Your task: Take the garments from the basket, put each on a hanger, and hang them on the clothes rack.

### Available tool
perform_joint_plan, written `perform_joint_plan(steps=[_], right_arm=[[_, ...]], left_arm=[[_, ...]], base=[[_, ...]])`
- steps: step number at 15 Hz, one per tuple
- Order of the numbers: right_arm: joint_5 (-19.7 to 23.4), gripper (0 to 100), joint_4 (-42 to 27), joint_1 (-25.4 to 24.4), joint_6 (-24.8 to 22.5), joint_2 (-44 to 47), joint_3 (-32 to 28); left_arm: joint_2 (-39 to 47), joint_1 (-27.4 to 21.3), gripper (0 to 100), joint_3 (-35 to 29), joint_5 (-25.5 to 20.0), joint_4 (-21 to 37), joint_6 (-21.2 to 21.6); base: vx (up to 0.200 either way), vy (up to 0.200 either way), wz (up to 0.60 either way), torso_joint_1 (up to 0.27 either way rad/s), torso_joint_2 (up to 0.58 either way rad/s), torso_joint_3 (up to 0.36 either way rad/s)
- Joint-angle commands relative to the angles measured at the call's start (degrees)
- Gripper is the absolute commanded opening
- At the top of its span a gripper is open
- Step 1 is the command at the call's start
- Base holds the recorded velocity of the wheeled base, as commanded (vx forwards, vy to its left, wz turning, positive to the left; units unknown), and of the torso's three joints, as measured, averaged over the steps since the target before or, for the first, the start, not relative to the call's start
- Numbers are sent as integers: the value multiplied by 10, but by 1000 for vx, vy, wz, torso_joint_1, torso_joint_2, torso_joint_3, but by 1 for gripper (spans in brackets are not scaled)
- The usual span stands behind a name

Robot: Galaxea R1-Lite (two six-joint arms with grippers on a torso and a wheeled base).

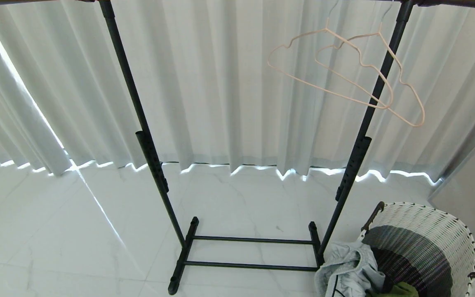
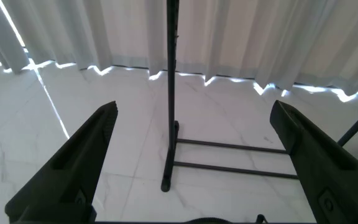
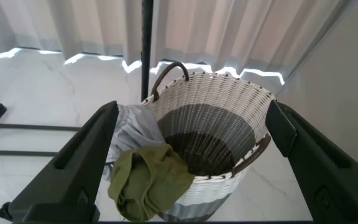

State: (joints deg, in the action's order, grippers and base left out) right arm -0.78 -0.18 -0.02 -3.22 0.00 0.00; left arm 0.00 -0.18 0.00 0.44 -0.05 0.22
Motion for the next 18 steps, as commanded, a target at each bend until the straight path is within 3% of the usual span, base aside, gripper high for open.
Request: perform_joint_plan(steps=[1, 5, 13, 18], right_arm=[[0, 100, 0, -1, -2, 1, 0], [0, 100, 0, -1, 3, 0, 0], [0, 100, 0, -1, 3, 0, 0], [0, 100, 0, -1, 2, 1, 0]], left_arm=[[0, 0, 100, 0, 0, 0, 0], [0, 0, 100, 0, 0, 0, -1], [0, 0, 100, 0, 0, 0, 0], [0, 0, 100, 0, 1, 0, -5]], base=[[0, 0, 0, 0, 0, 0], [0, 0, 0, -19, 58, 38], [0, 0, 0, -127, 408, 279], [0, 0, 0, -20, 79, 55]])
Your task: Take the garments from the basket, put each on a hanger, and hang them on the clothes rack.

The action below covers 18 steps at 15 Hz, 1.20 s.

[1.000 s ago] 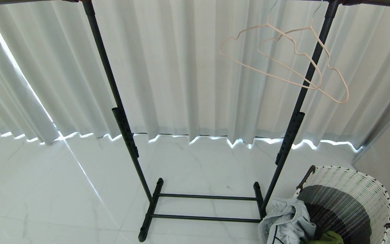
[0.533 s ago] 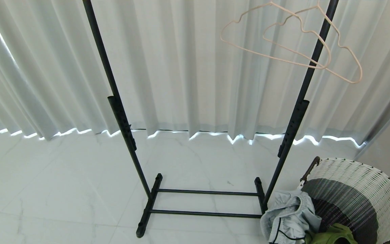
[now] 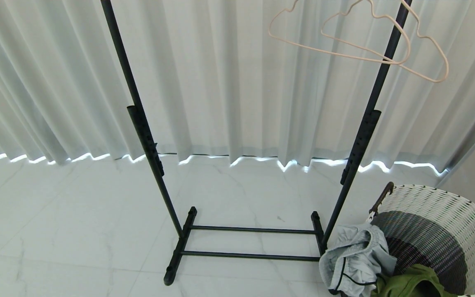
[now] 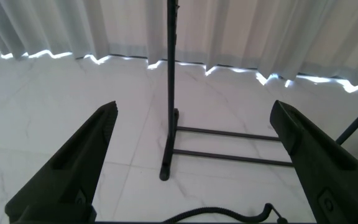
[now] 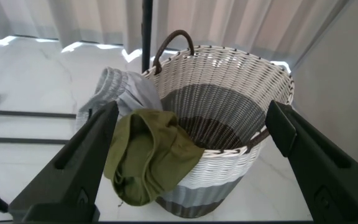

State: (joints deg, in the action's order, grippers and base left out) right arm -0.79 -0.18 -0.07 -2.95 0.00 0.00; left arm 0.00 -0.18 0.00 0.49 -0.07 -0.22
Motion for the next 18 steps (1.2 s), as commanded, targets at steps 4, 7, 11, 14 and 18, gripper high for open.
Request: perform_joint_plan(steps=[4, 7, 11, 14, 18], right_arm=[[0, 100, 0, 0, 12, 1, 0], [1, 100, 8, 0, 14, 0, -6], [11, 100, -23, -51, 13, 203, -163], [-45, 100, -53, -40, -108, 404, -134], [-76, 100, 16, -38, -262, 578, -78]], left_arm=[[0, 0, 100, 0, 0, 0, 0], [0, 0, 100, 0, 0, 0, 0], [0, 0, 100, 0, 0, 0, 0], [0, 0, 100, 0, 0, 0, 0], [0, 0, 100, 0, 0, 0, 0]], base=[[0, 0, 0, 0, 0, 0], [0, 0, 0, 0, 0, 0], [0, 0, 0, 0, 0, 0], [0, 0, 0, 0, 0, 0], [0, 0, 0, 0, 0, 0]])
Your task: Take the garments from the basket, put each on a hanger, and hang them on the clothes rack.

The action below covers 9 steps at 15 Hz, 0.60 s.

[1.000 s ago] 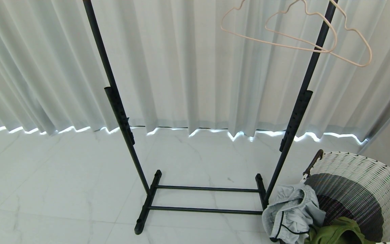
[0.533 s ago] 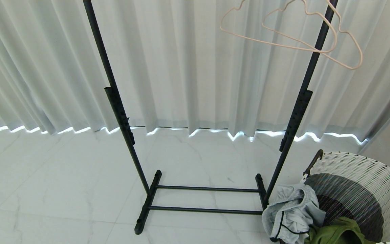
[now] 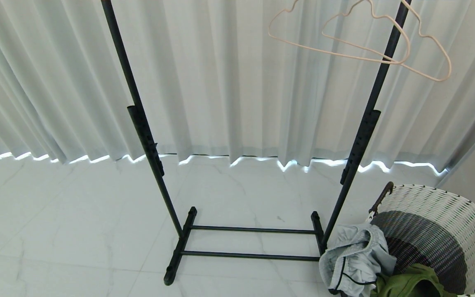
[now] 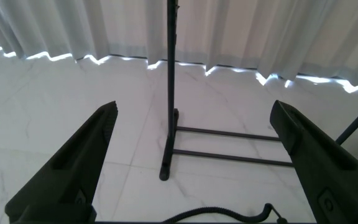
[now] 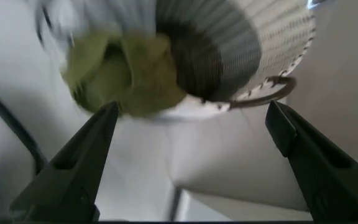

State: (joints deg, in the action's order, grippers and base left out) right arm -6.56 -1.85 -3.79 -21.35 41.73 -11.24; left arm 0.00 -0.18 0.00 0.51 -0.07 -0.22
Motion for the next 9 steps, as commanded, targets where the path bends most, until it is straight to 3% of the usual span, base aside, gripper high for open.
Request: perform_joint_plan(steps=[1, 9], right_arm=[[-18, 100, 60, -1, -94, 195, 41], [-16, 100, 290, -3, -114, 409, 63]], left_arm=[[0, 0, 100, 0, 0, 0, 0], [0, 0, 100, 0, 0, 0, 0]], base=[[0, 0, 0, 0, 0, 0], [0, 0, 0, 0, 0, 0]])
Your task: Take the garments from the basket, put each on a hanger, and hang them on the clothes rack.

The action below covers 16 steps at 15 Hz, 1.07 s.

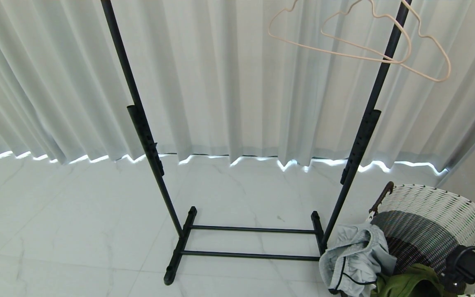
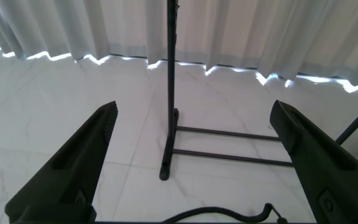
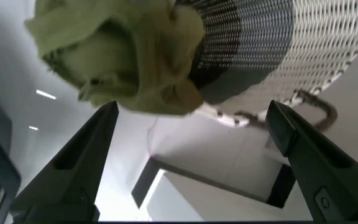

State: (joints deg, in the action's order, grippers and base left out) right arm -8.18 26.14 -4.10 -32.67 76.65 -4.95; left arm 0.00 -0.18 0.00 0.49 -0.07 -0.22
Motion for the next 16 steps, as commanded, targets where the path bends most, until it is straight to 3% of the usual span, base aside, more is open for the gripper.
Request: perform_joint_plan(steps=[1, 6, 11, 12, 16], right_arm=[[0, 100, 63, 0, -1, 101, -1], [1, 100, 179, 0, -13, 187, -3], [1, 100, 215, 0, -13, 190, -10], [1, 0, 221, 0, -13, 188, -9], [-1, 0, 229, 0, -13, 158, 4]], left_arm=[[0, 0, 100, 0, 0, 0, 0], [0, 0, 100, 0, 0, 0, 0], [0, 0, 100, 0, 0, 0, 0], [0, 0, 100, 0, 0, 0, 0], [0, 0, 100, 0, 0, 0, 0]], base=[[0, 0, 0, 0, 0, 0], [0, 0, 0, 0, 0, 0], [0, 0, 0, 0, 0, 0], [0, 0, 0, 0, 0, 0], [0, 0, 0, 0, 0, 0]])
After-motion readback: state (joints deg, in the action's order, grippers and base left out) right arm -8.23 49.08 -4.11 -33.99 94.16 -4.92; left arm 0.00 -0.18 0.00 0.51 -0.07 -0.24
